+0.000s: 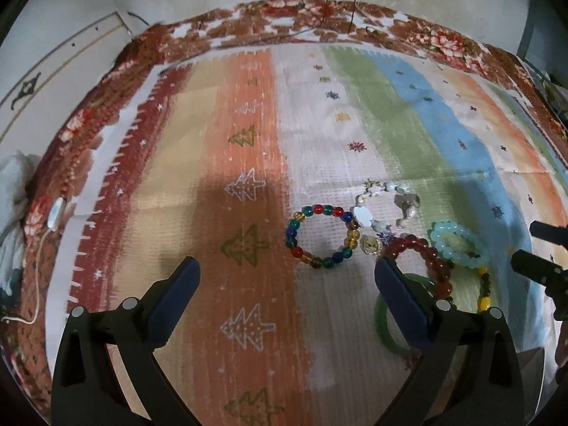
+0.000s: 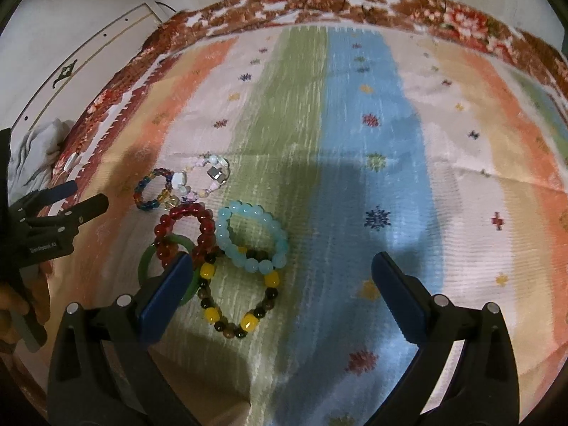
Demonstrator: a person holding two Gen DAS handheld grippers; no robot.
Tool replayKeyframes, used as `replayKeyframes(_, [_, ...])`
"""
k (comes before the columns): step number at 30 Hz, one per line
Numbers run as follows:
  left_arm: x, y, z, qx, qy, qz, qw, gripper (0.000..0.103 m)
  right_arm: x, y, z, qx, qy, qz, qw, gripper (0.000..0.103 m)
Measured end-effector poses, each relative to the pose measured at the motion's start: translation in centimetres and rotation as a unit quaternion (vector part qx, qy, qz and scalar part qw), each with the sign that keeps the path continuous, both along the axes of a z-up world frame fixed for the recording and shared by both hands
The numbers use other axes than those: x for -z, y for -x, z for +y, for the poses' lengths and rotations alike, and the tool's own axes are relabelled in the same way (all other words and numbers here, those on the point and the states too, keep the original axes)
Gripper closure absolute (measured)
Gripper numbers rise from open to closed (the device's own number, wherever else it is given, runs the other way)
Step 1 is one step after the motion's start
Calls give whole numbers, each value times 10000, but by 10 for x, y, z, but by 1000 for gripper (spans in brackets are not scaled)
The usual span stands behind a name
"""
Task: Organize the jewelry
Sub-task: 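Lower left tool over multicolour bracelet while right tool lowers over aqua bracelet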
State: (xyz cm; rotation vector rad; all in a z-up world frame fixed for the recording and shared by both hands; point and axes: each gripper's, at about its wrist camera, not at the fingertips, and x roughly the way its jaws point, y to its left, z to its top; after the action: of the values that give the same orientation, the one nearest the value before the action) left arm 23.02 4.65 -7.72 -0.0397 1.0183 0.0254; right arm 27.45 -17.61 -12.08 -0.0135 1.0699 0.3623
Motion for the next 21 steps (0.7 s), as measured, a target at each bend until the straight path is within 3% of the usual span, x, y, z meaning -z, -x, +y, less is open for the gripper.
replayKeyframes(6, [9, -13, 0, 120, 163, 164, 9997, 7, 10, -10, 1, -23, -6, 224, 9997, 4])
replayKeyframes(9, [15, -20, 1, 120, 246, 266, 9993, 10, 15, -15, 4, -34, 40, 325, 9995, 14])
replayKeyframes(13, [29, -31, 16, -154, 835, 631, 9944, 13, 23, -23, 7, -11, 79, 441, 9990, 15])
replayKeyframes(18, [37, -39, 22, -203, 600, 739, 9953, 24, 30, -31, 11, 1, 122, 546, 9984, 16])
replayKeyframes(21, [42, -45, 22, -198, 528, 777, 9954, 26, 37, -36, 13, 43, 155, 649, 9978, 17])
